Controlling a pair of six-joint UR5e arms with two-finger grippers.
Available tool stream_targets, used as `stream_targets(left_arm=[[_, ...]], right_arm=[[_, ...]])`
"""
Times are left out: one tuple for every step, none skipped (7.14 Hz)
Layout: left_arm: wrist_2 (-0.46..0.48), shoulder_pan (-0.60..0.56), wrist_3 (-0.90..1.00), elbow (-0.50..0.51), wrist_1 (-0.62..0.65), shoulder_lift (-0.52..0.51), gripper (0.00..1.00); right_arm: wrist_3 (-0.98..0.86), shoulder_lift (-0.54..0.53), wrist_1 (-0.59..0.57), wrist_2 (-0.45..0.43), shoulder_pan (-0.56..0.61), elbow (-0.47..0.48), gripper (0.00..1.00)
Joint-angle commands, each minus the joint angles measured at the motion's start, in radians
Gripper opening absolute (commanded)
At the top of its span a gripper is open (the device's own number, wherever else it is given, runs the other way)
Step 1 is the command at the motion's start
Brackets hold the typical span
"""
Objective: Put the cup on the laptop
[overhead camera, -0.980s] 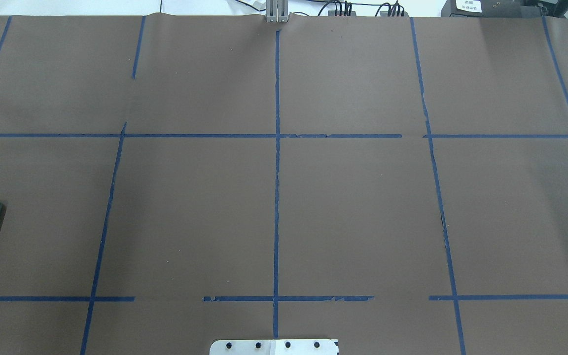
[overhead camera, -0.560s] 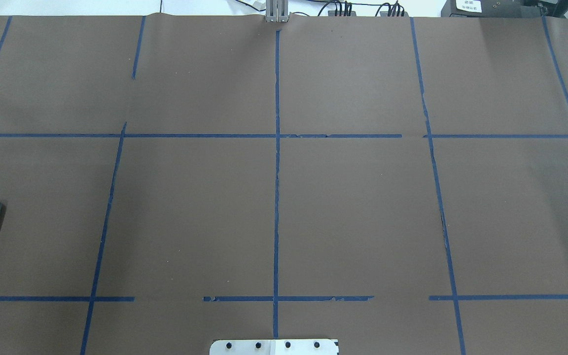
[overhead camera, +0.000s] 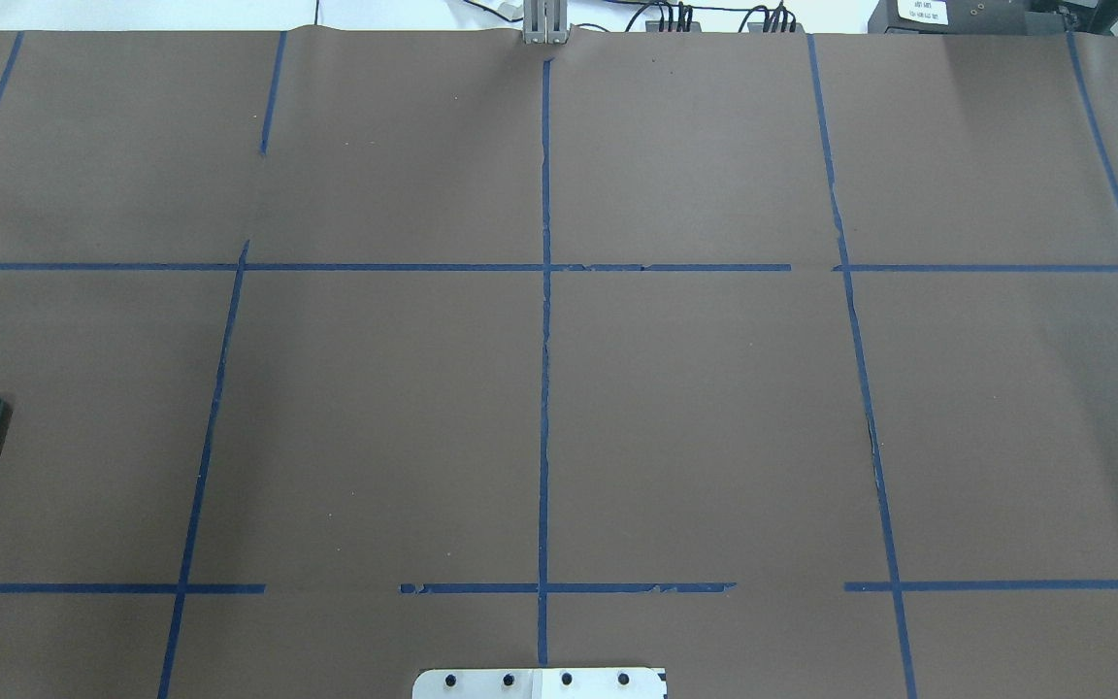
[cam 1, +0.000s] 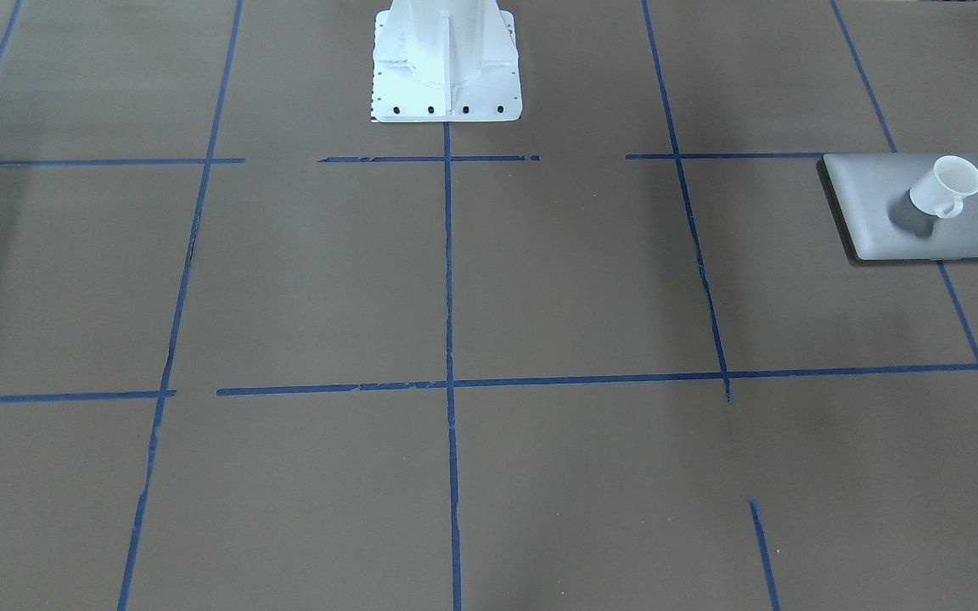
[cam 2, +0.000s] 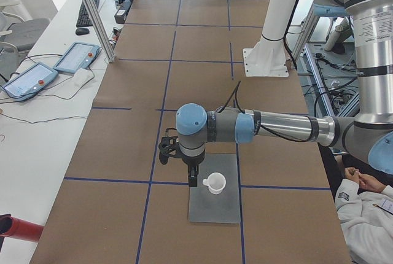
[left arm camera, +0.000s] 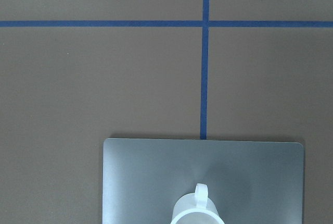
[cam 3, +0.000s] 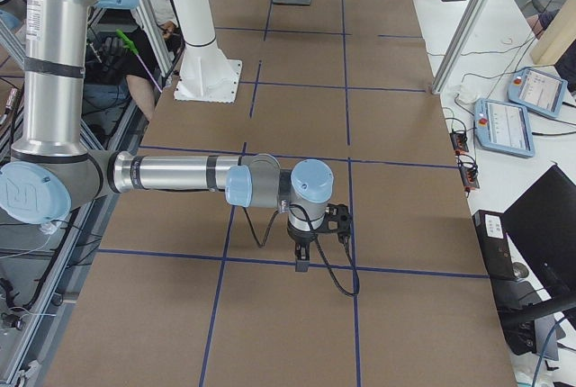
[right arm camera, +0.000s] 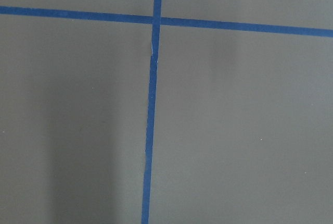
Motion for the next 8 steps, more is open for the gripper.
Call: stream_targets(left_arm=[[-0.001, 0.0, 0.0, -0.004, 0.002, 0.001, 1.0], [-0.001, 0.0, 0.0, -0.001, 0.0, 0.0, 1.0], [-0.001, 0.0, 0.002, 0.001, 0.0, 0.0, 1.0], [-0.005, 0.0, 0.0, 0.001, 0.002, 0.0, 1.0], [-0.042, 0.0, 0.0, 0.004, 0.002, 0.001, 1.0], [-0.065, 0.0, 0.0, 0.004, 0.002, 0.003, 1.0], [-0.065, 0.0, 0.0, 0.004, 0.003, 0.003, 1.0], [-0.065, 0.0, 0.0, 0.001, 0.003, 0.003, 1.0]], right_arm=[[0.0, 0.0, -0.001, -0.001, 0.0, 0.0, 1.0], [0.0, 0.0, -0.001, 0.0, 0.0, 0.0, 1.0], [0.0, 0.0, 0.001, 0.0, 0.0, 0.0, 1.0], [0.0, 0.0, 0.001, 0.0, 0.0, 0.0, 1.0], [0.0, 0.0, 0.001, 0.0, 0.0, 0.0, 1.0], [0.0, 0.0, 0.001, 0.0, 0.0, 0.0, 1.0], [0.0, 0.0, 0.001, 0.0, 0.0, 0.0, 1.0], [0.0, 0.0, -0.001, 0.0, 0.0, 0.0, 1.0]])
